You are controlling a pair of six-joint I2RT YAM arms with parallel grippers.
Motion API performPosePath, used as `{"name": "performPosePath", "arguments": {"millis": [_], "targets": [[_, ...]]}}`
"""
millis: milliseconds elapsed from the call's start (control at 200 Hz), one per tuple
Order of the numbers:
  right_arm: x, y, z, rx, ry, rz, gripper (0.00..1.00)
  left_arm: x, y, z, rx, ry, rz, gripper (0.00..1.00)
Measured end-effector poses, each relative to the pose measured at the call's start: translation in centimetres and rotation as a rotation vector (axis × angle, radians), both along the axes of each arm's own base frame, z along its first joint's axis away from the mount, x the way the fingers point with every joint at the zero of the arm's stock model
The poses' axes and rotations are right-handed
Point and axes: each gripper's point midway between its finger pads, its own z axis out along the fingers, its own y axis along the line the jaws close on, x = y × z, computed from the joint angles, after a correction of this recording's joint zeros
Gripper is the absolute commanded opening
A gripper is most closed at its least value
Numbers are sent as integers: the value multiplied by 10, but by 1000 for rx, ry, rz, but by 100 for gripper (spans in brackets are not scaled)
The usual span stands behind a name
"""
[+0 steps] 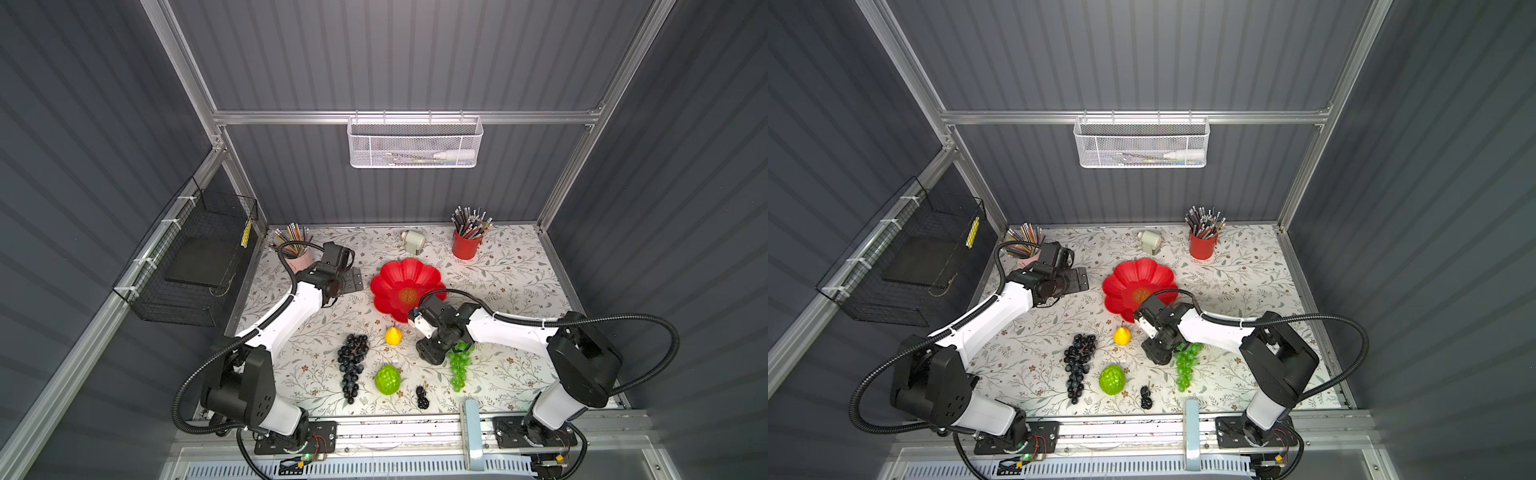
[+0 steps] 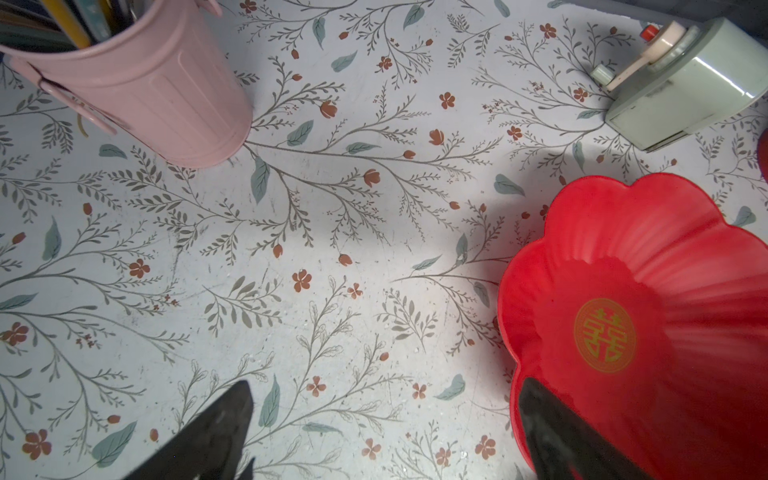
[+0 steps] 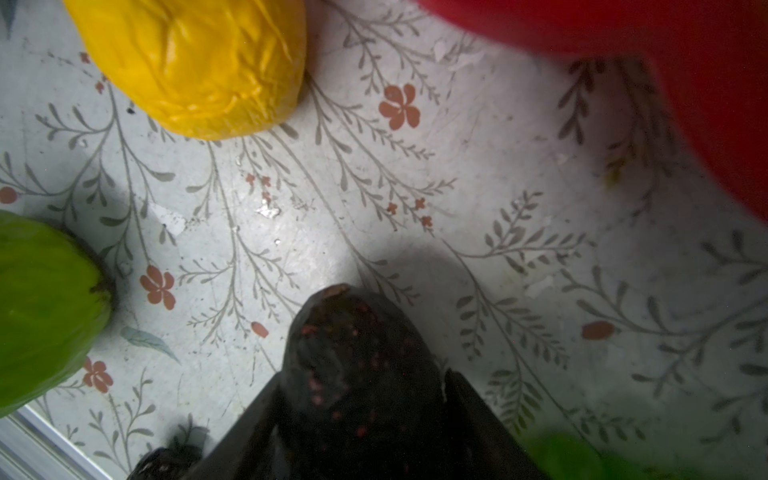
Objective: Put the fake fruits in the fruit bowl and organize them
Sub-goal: 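Grasp the dark avocado with the right gripper, then carry the avocado with the right gripper over the red bowl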
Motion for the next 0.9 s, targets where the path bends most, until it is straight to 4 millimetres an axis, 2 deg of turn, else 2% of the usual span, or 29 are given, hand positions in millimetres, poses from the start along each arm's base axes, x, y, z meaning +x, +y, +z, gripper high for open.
{"name": "performPosePath", "arguments": {"millis": [150,225,385,530,630,695,800,896], "targets": [[-2,0,3,6,5,-3,45,0,0,0,0,0,0,100],[-4,3,12,39,5,-5,44,0,0,0,1,0,0,100],[-2,8,56,174,-7,-34,39,1,2,1,10,-4,7,100],[17,-1,94,256,-15,-102,40,1,4,1,17,-8,13,100],[44,-11,117,276,-52,-138,40,1,4,1,19,-8,13,100],[71,-14,134,264,-98,-154,39,1,4,1,21,-9,15,100],[127,-7,157,231,-205,-163,38,1,4,1,20,-8,14,100],[165,4,163,200,-280,-153,40,1,4,2,19,-9,9,100]]}}
